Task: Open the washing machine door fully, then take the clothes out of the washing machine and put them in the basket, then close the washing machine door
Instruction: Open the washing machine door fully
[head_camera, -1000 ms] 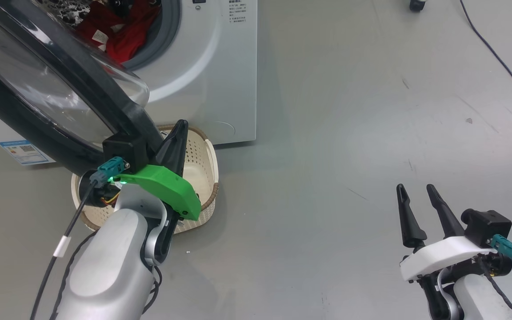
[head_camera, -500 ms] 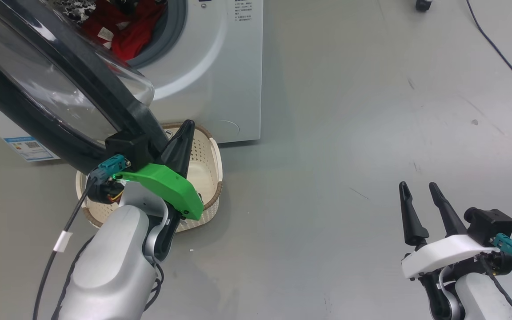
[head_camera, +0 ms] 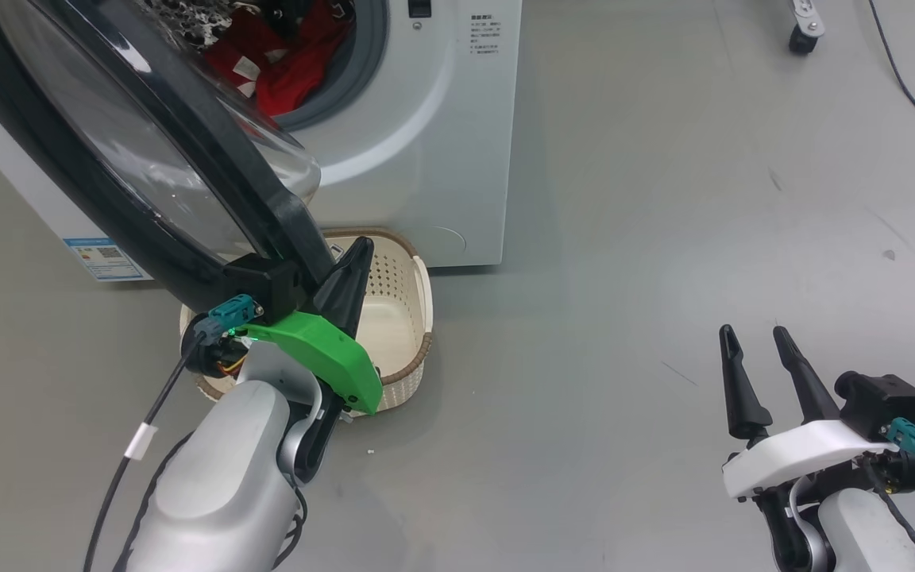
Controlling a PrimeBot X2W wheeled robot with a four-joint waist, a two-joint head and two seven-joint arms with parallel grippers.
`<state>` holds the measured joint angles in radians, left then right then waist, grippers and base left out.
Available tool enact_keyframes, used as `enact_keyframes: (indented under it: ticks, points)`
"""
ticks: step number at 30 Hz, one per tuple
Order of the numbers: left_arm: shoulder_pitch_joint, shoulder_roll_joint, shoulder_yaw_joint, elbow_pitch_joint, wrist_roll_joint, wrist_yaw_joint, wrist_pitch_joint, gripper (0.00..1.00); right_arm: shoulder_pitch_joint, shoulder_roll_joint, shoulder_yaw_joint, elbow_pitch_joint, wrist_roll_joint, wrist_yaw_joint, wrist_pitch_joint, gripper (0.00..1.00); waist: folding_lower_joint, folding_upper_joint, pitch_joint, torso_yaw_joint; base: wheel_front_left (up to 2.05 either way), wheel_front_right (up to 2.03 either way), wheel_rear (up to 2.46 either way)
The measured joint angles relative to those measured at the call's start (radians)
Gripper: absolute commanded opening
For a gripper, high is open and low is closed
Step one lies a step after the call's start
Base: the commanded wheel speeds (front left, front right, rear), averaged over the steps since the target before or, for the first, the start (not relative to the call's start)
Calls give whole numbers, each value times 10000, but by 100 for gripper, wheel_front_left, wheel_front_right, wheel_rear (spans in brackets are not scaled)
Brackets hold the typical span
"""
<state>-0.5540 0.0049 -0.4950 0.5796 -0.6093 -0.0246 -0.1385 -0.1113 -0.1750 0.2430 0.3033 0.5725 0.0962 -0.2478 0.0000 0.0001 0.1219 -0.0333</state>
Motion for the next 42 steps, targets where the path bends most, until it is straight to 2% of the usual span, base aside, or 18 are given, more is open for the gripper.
enact_keyframes:
  ticks: [20,25,33,42]
  points:
    - [-3,-278,-736,593,-424,-240,-439,0,211,2,-31,77,-19,88,0,100,0,-1,-309,1645,0,0,0]
    - [11,-58,-823,840,-512,-238,-577,0,291,36,-67,138,-12,102,0,100,0,-2,-447,2137,0,0,0]
    - [11,-65,-945,1114,-667,-226,-598,0,446,77,-48,251,-12,161,0,100,0,-2,-715,2838,0,0,0]
    - [10,115,-957,1367,-688,-25,-727,0,712,94,-48,336,10,161,0,100,0,-2,-1010,3537,0,0,0]
